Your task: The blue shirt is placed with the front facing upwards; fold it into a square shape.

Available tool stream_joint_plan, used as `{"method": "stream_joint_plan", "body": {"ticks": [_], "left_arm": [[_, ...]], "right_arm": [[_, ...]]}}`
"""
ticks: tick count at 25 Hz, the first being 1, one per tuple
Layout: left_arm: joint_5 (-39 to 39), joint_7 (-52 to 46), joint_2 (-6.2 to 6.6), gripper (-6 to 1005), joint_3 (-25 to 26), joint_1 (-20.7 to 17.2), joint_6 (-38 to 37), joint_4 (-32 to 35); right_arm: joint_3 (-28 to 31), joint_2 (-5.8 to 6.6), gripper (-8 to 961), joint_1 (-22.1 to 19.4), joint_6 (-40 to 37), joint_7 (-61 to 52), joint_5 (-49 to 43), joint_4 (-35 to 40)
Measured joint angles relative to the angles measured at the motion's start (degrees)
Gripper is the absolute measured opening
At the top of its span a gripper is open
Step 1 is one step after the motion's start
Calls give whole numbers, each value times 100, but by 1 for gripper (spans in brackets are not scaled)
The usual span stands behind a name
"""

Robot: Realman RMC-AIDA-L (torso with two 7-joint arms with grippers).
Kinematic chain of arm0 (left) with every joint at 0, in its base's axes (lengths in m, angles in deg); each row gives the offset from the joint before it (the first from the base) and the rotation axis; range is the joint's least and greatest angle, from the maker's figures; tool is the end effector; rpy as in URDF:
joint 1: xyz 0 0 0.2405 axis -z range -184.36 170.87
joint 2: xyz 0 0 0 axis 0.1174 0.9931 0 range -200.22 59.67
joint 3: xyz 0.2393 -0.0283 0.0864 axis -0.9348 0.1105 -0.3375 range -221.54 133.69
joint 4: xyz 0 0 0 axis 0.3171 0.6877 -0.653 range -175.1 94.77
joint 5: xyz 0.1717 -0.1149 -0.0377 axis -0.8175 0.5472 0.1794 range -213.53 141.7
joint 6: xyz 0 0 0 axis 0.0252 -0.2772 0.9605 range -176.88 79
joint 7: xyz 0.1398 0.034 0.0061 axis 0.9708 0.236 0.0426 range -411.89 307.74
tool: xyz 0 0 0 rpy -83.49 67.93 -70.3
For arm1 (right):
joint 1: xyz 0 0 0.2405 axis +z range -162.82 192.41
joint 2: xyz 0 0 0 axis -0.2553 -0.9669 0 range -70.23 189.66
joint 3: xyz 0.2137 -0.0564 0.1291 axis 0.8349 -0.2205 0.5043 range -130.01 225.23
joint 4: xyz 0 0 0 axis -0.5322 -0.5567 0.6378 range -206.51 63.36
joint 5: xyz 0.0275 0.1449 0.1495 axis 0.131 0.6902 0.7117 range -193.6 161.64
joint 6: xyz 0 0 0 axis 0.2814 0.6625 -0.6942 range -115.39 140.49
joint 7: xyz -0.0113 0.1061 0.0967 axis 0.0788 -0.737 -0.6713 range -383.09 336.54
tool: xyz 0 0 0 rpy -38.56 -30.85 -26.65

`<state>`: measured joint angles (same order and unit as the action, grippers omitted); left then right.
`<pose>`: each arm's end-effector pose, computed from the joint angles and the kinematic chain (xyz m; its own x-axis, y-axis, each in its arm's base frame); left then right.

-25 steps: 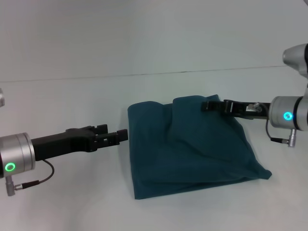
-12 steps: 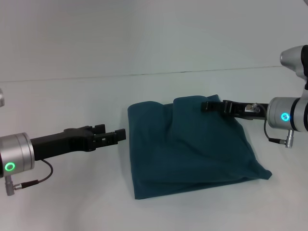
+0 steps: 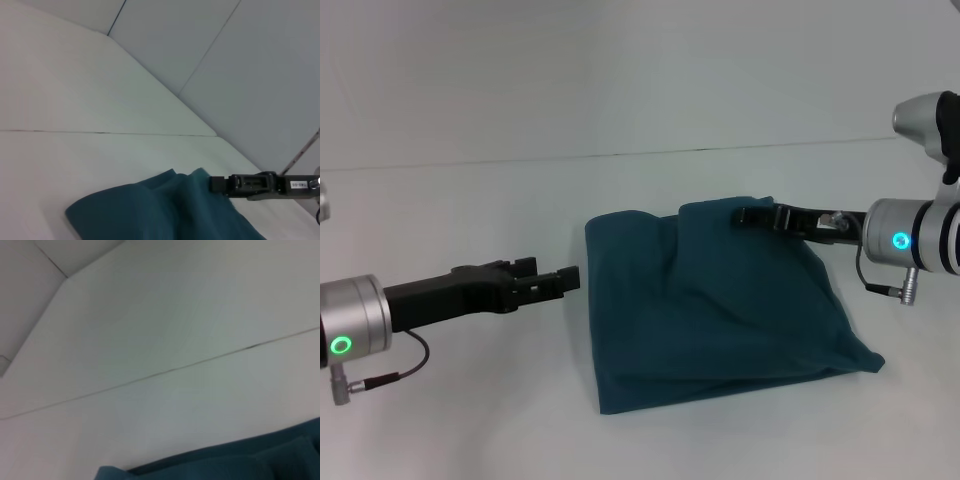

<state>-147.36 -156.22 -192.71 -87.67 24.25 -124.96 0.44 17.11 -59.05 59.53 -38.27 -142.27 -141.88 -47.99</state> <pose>-0.2511 0.3577 -0.0168 0.5321 0.6232 0.5731 0.7836 -0.6189 -0.0545 0.2732 0.4235 -0.0226 0.2740 -0.7389 -0.6156 -0.9617 -0.2143 -0.1707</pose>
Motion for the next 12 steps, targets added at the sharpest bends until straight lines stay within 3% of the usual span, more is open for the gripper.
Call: {"method": "stream_joint_plan", "body": {"ticks": [2, 4, 12], "left_arm": [[0, 0, 0, 918, 3, -9, 22, -4], [0, 0, 0, 918, 4, -12, 27, -7], [0, 0, 0, 917, 7, -14, 77, -21]], "right_arm": [[0, -3, 847, -13, -23, 11, 81, -1], [0, -3, 638, -33, -34, 14, 129, 0], [2, 10, 328, -86, -67, 72, 150, -5]]}}
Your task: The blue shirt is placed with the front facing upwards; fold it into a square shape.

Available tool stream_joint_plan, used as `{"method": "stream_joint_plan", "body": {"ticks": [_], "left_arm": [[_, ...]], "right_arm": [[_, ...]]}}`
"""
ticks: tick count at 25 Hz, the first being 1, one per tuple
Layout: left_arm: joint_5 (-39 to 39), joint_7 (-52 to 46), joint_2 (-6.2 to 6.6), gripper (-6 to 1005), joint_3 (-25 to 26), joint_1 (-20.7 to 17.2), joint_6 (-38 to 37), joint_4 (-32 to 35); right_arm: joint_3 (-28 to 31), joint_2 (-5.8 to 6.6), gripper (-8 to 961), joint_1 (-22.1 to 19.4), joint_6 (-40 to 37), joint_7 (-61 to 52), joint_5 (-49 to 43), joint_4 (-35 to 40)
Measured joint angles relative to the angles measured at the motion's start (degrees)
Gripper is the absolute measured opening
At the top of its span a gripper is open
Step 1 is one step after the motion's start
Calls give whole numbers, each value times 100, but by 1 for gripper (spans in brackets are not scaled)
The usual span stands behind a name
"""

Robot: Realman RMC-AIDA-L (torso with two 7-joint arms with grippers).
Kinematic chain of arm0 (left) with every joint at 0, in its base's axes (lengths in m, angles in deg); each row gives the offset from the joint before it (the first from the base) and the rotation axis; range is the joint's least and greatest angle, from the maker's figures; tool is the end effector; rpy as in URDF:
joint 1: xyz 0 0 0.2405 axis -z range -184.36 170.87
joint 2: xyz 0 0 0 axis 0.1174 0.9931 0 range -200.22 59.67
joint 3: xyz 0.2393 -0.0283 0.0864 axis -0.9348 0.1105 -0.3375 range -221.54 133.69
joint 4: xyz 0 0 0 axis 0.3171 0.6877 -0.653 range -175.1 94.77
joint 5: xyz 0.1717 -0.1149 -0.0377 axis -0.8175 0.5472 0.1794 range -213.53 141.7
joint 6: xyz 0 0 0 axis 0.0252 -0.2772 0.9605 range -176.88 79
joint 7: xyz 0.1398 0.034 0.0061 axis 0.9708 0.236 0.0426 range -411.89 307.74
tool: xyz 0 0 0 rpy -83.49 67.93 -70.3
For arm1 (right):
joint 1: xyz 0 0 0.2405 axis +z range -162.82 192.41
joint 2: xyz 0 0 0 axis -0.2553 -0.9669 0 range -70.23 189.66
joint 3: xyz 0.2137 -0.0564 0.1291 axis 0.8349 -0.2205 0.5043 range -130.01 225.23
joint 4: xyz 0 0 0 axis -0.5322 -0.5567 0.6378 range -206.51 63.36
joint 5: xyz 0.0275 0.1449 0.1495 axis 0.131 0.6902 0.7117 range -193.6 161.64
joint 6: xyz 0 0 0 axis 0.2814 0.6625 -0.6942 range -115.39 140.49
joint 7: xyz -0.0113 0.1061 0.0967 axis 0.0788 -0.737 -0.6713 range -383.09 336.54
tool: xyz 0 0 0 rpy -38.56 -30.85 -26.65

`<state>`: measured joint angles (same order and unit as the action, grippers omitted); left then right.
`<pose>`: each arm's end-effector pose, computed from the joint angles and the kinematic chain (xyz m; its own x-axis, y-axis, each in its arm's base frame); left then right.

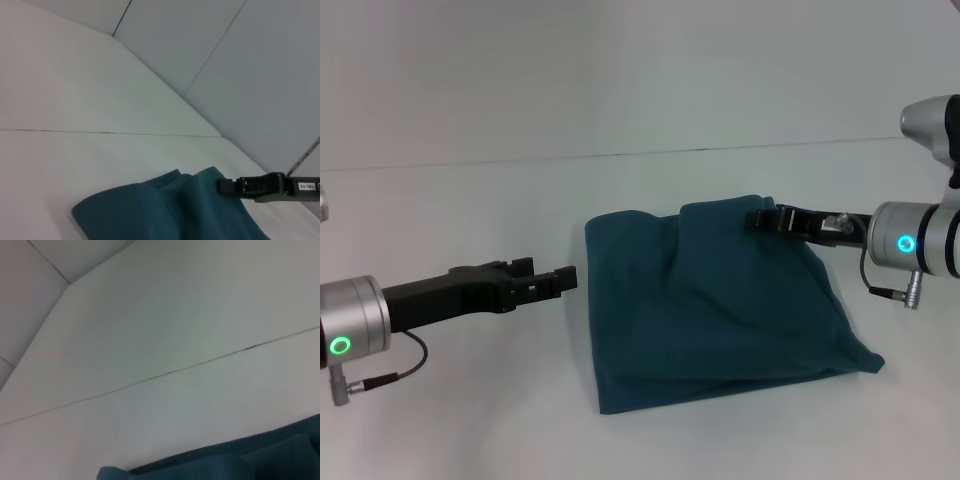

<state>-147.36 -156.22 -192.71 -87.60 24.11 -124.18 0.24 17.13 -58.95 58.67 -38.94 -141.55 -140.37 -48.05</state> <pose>-0.2537 0.3582 -0.0169 0.5267 0.6252 0.5759 0.7910 -0.6086 -0.0628 0.2766 0.4203 -0.0213 0.2588 -0.7356 -0.6261 -0.9658 -0.2091 -0.1535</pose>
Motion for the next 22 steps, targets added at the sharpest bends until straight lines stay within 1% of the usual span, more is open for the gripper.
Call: {"method": "stream_joint_plan", "body": {"ticks": [4, 9, 14, 19, 22], "left_arm": [[0, 0, 0, 917, 0, 0, 11, -22], [0, 0, 0, 917, 0, 0, 32, -28], [0, -34, 0, 917, -1, 0, 47, -33], [11, -57, 0, 916, -1, 6, 60, -34], [35, -93, 0, 916, -1, 8, 63, -33]], "right_arm": [[35, -17, 181, -12, 29, 65, 9, 5], [41, -10, 93, -20, 16, 209, 201, 47], [24, 53, 4, -20, -52, 255, 351, 104], [27, 98, 3, -20, -232, 200, 378, 333], [29, 178, 3, -4, -339, 104, 380, 410]]}}
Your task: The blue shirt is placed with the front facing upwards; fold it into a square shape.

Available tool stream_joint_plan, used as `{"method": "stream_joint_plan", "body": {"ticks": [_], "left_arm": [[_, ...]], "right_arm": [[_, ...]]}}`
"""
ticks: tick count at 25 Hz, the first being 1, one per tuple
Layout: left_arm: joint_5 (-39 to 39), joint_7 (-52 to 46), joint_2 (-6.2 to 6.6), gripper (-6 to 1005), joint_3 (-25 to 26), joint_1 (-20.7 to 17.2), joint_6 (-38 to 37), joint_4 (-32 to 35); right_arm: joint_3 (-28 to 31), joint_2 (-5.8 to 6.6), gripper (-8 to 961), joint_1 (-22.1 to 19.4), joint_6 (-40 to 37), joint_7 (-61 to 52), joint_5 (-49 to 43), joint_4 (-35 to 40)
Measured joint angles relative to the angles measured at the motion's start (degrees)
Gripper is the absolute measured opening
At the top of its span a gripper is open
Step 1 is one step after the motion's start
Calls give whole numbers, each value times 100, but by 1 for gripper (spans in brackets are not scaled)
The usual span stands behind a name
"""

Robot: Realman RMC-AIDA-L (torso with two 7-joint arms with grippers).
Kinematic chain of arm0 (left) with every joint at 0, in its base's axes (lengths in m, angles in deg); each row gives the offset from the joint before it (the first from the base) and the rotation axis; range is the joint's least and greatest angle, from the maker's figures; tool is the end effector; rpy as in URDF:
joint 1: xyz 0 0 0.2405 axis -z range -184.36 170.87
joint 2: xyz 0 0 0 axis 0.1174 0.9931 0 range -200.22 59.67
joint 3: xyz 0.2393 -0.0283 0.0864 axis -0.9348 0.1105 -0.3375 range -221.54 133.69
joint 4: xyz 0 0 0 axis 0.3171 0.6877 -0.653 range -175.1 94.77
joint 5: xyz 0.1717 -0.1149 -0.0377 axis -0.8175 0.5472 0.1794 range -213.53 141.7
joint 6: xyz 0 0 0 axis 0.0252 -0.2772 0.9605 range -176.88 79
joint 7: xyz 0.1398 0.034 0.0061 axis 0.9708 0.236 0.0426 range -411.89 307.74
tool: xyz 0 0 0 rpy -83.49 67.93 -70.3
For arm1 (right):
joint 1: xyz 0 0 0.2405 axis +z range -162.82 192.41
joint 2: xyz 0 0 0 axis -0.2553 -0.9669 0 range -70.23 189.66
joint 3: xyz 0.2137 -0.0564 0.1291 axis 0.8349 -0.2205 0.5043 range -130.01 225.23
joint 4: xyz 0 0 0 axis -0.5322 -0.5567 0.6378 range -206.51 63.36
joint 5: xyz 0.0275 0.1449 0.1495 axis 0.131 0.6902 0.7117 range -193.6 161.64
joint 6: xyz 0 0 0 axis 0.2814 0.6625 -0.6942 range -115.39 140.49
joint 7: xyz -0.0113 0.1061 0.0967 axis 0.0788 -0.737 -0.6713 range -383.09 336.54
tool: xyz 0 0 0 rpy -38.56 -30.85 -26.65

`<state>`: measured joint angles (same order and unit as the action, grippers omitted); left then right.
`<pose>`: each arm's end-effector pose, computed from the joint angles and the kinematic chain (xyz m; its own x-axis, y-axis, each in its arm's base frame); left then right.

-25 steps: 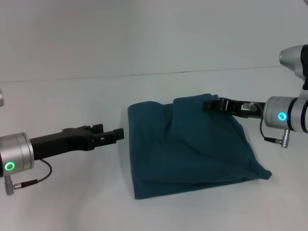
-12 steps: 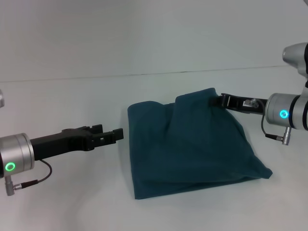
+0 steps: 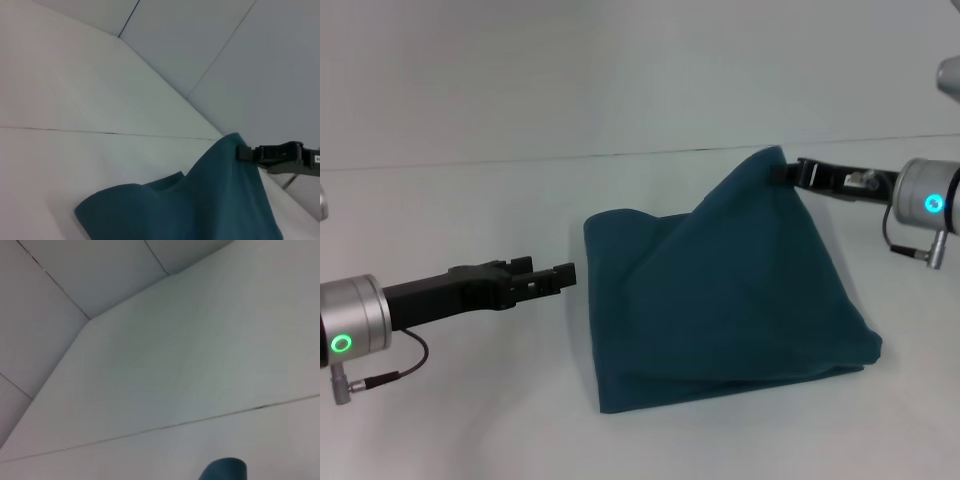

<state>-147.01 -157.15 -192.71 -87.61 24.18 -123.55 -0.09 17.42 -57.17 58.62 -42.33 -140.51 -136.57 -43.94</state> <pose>-0.2542 0.3593 -0.0173 0.5072 0.6351 0.5826 0.8044 -0.5914 -0.0555 0.2668 0.4352 0.0132 0.2917 -0.6672 -0.6854 -0.9533 -0.2613 -0.1513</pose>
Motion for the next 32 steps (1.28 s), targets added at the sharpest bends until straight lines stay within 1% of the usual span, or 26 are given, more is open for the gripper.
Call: {"method": "stream_joint_plan", "body": {"ticks": [4, 10, 14, 20, 22, 28, 30, 32], "left_arm": [[10, -34, -3, 915, 0, 1, 0, 1], [21, -50, -14, 914, 0, 9, 9, -3], [8, -92, -20, 914, 0, 41, 9, -5], [-21, -102, -34, 913, -7, 54, 14, -8], [-22, -102, -35, 913, -11, 54, 16, -9], [-27, -103, -53, 912, -34, 54, 28, -18], [-27, -104, -61, 912, -37, 57, 77, -21], [-27, -106, -78, 912, -46, 72, 192, -47]], "right_arm": [[-18, 86, 4, 34, -52, -104, 1, 34], [-16, 123, 15, 1, -16, -147, 1, 38], [-20, 122, 27, -13, 21, -149, -40, -5], [-1, 43, 44, -125, 318, -99, -12, 12], [-2, 52, 50, -166, 402, -97, -9, 32], [28, 149, 284, -246, 409, -98, -7, 46], [29, 159, 530, -271, 391, -101, -7, 48], [30, 159, 598, -298, 369, -98, -7, 49]]}}
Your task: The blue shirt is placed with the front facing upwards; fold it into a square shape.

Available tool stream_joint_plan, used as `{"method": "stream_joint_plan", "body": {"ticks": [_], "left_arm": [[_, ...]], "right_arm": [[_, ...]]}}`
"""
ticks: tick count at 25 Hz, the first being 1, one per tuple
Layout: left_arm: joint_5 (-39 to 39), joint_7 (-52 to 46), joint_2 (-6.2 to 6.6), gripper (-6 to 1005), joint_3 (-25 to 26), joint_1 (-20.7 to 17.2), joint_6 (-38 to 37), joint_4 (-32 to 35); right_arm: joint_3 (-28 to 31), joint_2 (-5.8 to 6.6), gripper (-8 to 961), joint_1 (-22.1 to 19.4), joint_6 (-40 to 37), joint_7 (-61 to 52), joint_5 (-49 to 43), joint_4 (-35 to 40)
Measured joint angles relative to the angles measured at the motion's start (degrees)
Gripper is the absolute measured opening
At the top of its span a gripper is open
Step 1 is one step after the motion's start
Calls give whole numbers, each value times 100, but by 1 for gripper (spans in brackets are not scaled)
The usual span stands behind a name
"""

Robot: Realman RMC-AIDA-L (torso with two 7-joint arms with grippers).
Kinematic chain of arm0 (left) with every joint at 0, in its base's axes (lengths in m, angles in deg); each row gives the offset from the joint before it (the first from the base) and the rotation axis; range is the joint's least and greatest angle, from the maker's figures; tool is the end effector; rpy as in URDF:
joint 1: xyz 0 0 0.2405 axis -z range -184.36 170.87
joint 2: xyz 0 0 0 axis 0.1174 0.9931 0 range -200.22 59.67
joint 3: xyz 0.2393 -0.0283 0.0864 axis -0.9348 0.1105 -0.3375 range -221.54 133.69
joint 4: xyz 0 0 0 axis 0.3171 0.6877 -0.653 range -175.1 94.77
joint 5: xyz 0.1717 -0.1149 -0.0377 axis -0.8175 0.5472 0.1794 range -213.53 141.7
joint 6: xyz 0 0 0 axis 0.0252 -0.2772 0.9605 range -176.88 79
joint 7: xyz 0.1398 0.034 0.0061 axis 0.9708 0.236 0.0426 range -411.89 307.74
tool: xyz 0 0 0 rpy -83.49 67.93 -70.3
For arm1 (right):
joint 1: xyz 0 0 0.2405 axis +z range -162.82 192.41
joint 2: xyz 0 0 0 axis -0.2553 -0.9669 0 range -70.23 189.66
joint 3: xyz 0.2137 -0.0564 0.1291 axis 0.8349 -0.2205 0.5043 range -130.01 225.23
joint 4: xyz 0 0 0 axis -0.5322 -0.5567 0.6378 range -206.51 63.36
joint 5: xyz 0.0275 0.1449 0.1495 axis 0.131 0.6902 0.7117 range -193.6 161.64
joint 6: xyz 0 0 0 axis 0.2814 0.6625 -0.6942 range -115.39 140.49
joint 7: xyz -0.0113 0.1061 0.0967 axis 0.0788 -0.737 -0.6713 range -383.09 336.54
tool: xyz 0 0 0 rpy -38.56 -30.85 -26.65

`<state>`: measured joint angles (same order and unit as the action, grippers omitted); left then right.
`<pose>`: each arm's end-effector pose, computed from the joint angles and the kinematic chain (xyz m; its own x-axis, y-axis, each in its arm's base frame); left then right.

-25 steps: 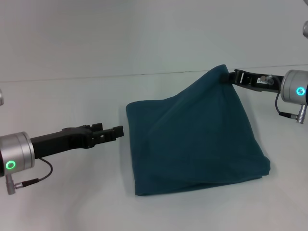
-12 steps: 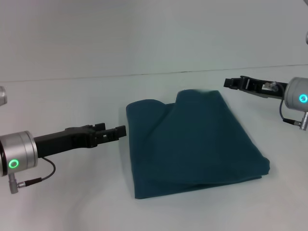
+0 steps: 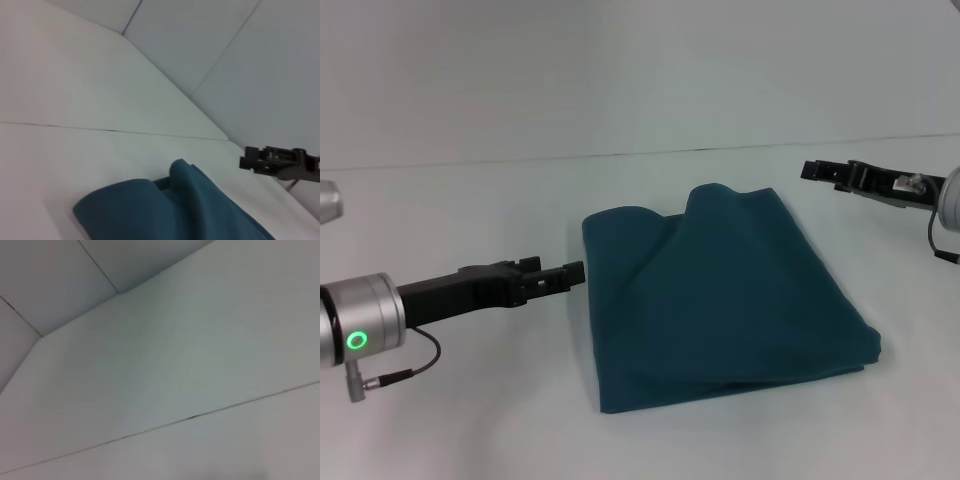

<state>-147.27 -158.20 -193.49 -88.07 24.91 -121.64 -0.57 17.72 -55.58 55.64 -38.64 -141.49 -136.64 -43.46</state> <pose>-0.2502 0.3624 -0.0250 0.4930 0.6475 0.5812 0.8166 -0.5748 -0.0523 0.3002 0.4302 0.0344 0.2571 -0.6434 -0.7211 -0.9662 -0.1553 -0.2059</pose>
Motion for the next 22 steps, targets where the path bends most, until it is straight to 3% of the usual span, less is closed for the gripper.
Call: {"method": "stream_joint_plan", "body": {"ticks": [4, 16, 22], "left_arm": [[-3, 0, -10, 912, -16, 75, 156, -136], [-67, -33, -10, 910, -216, 542, 1002, -321], [-125, -151, -38, 909, -797, 737, 1800, -348]], "right_arm": [[1, 15, 734, -89, -225, 5, 36, 81], [-11, 66, 739, -397, -1280, -24, 140, 629], [4, 102, 737, -478, -1631, -38, 145, 685]]}}
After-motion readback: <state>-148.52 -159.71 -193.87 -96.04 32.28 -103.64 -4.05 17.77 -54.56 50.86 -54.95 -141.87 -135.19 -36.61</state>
